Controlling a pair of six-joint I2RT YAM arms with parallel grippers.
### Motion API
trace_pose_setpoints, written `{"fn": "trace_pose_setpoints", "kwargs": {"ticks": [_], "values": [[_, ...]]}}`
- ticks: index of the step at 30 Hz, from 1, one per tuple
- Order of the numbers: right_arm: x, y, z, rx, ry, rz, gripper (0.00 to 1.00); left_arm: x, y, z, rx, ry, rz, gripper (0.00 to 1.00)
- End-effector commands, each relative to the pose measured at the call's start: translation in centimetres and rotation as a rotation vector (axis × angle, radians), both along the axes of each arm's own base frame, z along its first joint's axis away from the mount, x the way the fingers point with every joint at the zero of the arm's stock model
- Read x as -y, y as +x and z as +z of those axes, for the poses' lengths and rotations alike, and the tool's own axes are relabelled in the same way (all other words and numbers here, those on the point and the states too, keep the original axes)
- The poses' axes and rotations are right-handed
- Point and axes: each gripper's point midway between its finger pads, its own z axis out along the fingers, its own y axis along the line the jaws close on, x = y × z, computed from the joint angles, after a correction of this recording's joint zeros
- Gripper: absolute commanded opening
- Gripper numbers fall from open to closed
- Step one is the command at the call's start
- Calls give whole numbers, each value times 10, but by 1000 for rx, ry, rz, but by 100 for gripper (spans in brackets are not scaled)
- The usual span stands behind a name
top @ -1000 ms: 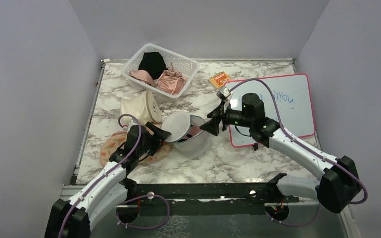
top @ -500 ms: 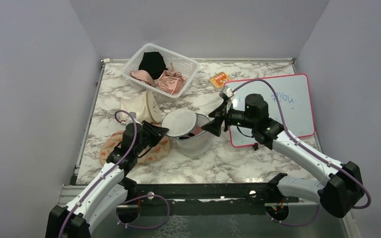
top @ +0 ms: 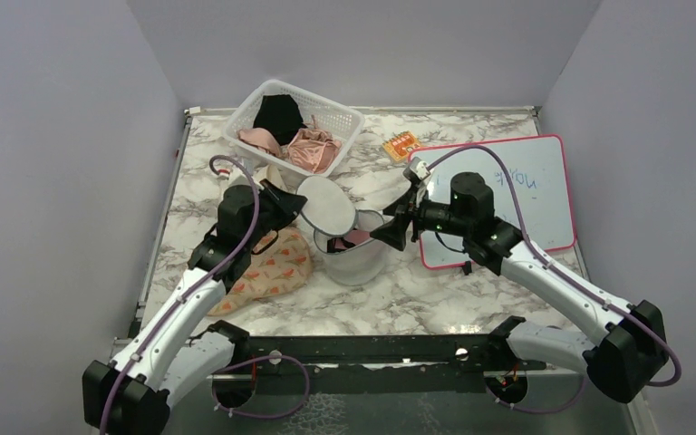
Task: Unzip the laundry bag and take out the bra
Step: Open the laundry bag at the center of the board.
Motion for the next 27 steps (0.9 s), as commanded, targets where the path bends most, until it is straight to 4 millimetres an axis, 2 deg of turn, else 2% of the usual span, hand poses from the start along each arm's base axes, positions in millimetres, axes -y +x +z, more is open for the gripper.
{"fn": "trace_pose_setpoints", "kwargs": {"ticks": [1,5,11,14,20,24,27], "values": [[8,-3,16,38,12,-31,70,4,22,29,61,65,-17,0],[11,-7,17,32,15,-39,70,23,38,43,45,-49,-30,0],[15,-11,13,15,15,-45,70,57,62,52,-4,-253,-79,0],[17,-13,13,14,10,-54,70,72,73,67,13,-294,-109,0],[21,-14,11,12,-4,-64,70,93,86,87,84,-333,-82,21],[20,-14,13,10,4,-65,70,133,88,93,107,-303,-158,24],[21,-14,18,18,11,-70,70,167,86,89,107,-277,-239,27]]}}
